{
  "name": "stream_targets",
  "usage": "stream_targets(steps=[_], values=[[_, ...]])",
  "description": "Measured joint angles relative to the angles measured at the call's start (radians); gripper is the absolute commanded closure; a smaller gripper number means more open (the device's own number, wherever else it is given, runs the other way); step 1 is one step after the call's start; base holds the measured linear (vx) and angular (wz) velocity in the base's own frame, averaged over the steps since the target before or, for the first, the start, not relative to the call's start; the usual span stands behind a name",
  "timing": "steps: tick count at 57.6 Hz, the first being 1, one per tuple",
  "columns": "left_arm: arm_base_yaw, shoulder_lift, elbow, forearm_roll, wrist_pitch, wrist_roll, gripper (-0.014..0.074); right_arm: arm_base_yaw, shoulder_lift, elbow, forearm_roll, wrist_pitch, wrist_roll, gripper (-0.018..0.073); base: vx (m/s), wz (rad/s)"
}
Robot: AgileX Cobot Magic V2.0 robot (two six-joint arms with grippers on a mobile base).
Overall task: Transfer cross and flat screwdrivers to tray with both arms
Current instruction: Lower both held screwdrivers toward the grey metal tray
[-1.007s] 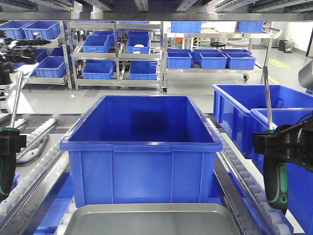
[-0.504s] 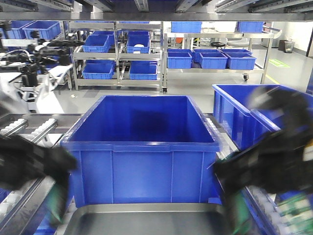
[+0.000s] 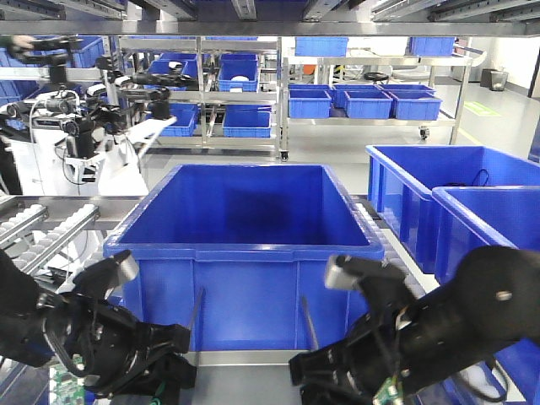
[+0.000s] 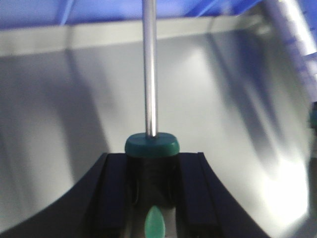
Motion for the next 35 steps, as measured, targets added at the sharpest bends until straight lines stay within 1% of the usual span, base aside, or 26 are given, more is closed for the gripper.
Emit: stream_targets(steps=[4, 9, 14, 17, 23, 29, 35], values=[[0.000, 0.003, 0.000, -0.001, 0.000, 0.000, 0.0523, 0.000, 0.021, 0.000, 0.006, 0.004, 0.001, 0.0400, 0.00, 0.00], [0.000, 0.003, 0.000, -0.002, 0.003, 0.001, 0.0459, 0.000, 0.037, 0.000, 0.007, 0.006, 0.012, 0.0302, 0.00, 0.00], [0.000, 0.003, 0.000, 0.003, 0.015, 0.001, 0.0370, 0.000, 0.040, 0.000, 0.008, 0.006, 0.014, 0.0185, 0.00, 0.00], [0.000, 0.003, 0.000, 0.012, 0.022, 0.001, 0.0302, 0.000, 0.040, 0.000, 0.008, 0.006, 0.016, 0.0107, 0.00, 0.00], [0.000, 0.003, 0.000, 0.035, 0.027, 0.001, 0.0181, 0.000, 0.040, 0.000, 0.011, 0.006, 0.019, -0.0006, 0.00, 0.00], [0.000, 0.003, 0.000, 0.056, 0.027, 0.001, 0.0083, 0.000, 0.040, 0.000, 0.012, 0.006, 0.020, -0.0067, 0.00, 0.00], [0.000, 0.003, 0.000, 0.061, 0.027, 0.001, 0.0029, 0.000, 0.040, 0.000, 0.015, 0.006, 0.020, -0.0068, 0.00, 0.00]])
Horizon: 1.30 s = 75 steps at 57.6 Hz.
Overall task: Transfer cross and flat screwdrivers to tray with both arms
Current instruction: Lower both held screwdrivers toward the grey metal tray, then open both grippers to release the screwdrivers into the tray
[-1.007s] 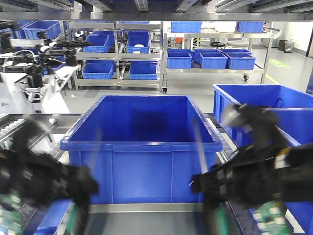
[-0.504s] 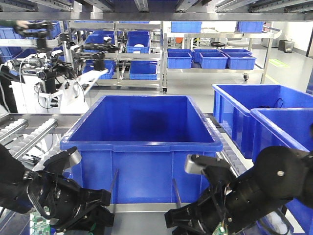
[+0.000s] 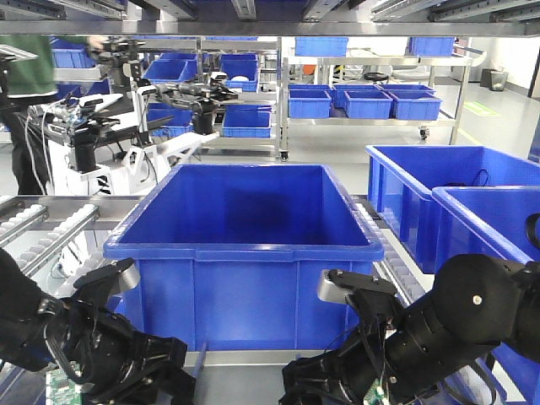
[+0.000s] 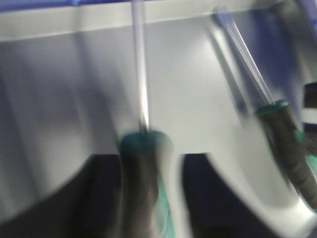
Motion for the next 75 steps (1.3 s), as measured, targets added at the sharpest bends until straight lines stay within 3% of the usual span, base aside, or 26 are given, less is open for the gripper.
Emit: stream_targets(steps=[44, 54, 63, 75], values=[[0.000, 0.000, 0.000, 0.007, -0.002, 0.007, 0.0022, 0.000, 0.000, 0.000, -0.008, 0.000, -0.009, 0.0133, 0.00, 0.00], [0.000, -0.036, 0.010, 0.064, -0.011, 0.007, 0.0052, 0.000, 0.000, 0.000, -0.008, 0.000, -0.009, 0.0169, 0.00, 0.00], [0.000, -0.227, 0.125, 0.118, -0.141, 0.004, 0.0156, 0.000, 0.000, 0.000, -0.008, 0.000, -0.009, 0.0199, 0.00, 0.00], [0.000, -0.591, 0.453, 0.197, -0.439, 0.004, 0.0360, 0.000, 0.000, 0.000, -0.008, 0.001, -0.009, 0.0232, 0.00, 0.00]])
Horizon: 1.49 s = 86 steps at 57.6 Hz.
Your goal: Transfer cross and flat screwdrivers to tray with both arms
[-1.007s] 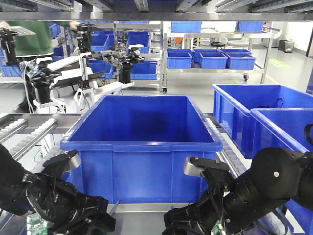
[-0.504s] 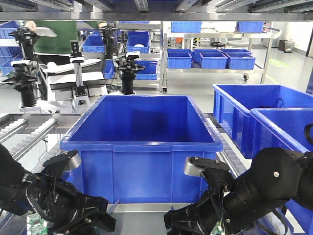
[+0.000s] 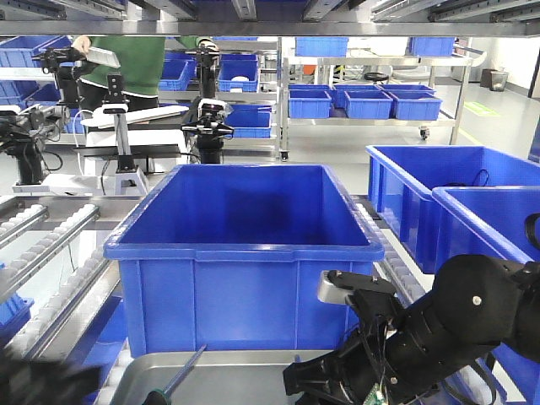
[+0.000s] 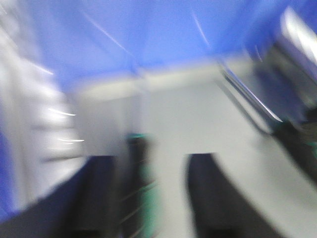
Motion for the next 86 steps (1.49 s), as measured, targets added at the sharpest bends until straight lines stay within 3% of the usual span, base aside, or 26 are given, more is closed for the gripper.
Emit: stream_targets(steps=[9, 13, 27, 35, 42, 53, 86], values=[[0.008, -0.270, 0.236, 0.098, -0.127, 0.000, 0.0537, 0.000, 0.000, 0.000, 0.000, 0.000, 0.000, 0.0251, 0.00, 0.00], [0.040, -0.388, 0.316, 0.137, -0.153, -0.001, 0.0607, 0.000, 0.000, 0.000, 0.000, 0.000, 0.000, 0.0258, 0.00, 0.00], [0.235, -0.768, 0.550, 0.206, -0.222, -0.015, 0.0605, 0.000, 0.000, 0.000, 0.000, 0.001, 0.000, 0.0283, 0.00, 0.00], [0.286, -0.908, 0.683, 0.212, -0.277, -0.082, 0.0605, 0.000, 0.000, 0.000, 0.000, 0.002, 0.000, 0.0292, 0.00, 0.00], [0.290, -0.942, 0.710, 0.232, -0.329, -0.138, 0.0605, 0.000, 0.000, 0.000, 0.001, 0.005, 0.000, 0.0302, 0.00, 0.00], [0.283, -0.947, 0.710, 0.308, -0.374, -0.154, 0.0604, 0.000, 0.000, 0.000, 0.001, 0.010, 0.000, 0.0304, 0.00, 0.00], [0.279, -0.947, 0.710, 0.317, -0.376, -0.156, 0.0603, 0.000, 0.000, 0.000, 0.002, 0.010, 0.000, 0.0304, 0.00, 0.00]])
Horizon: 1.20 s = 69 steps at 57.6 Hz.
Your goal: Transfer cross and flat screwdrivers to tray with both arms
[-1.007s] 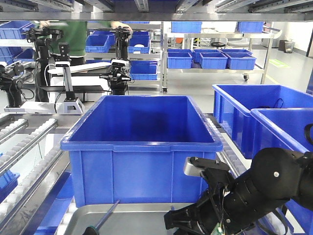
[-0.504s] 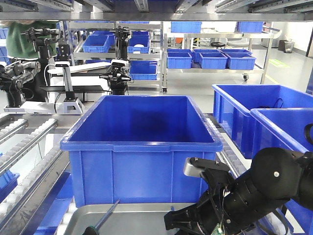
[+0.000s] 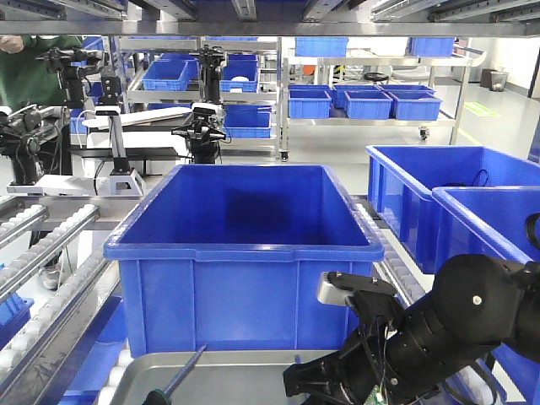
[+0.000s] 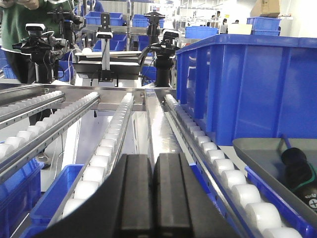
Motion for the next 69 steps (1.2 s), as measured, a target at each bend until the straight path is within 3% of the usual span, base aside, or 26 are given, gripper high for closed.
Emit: stream_targets(steps=[10, 18, 32, 40, 50, 58, 69], values=[[0.000, 0.000, 0.000, 0.000, 0.000, -0.002, 0.0603, 0.000, -0.021, 0.001, -0.017, 0.000, 0.000, 0.0304, 0.00, 0.00], [0.000, 0.000, 0.000, 0.000, 0.000, -0.002, 0.0603, 0.000, -0.168, 0.064, -0.054, -0.046, 0.000, 0.0315, 0.00, 0.00], [0.000, 0.000, 0.000, 0.000, 0.000, -0.002, 0.0603, -0.006, -0.633, 0.451, -0.260, -0.403, 0.001, 0.0421, 0.00, 0.00], [0.000, 0.000, 0.000, 0.000, 0.000, -0.002, 0.0603, -0.118, -0.913, 0.708, -0.294, -0.572, 0.014, 0.0466, 0.00, 0.00], [0.000, 0.000, 0.000, 0.000, 0.000, -0.002, 0.0603, -0.273, -1.222, 0.939, -0.322, -0.580, 0.050, 0.0559, 0.00, 0.00], [0.000, 0.000, 0.000, 0.000, 0.000, -0.002, 0.0603, -0.325, -1.414, 1.091, -0.375, -0.587, 0.053, 0.0573, 0.00, 0.00], [0.000, 0.000, 0.000, 0.000, 0.000, -0.002, 0.0603, -0.386, -1.542, 1.204, -0.390, -0.724, 0.067, 0.0571, 0.00, 0.00]])
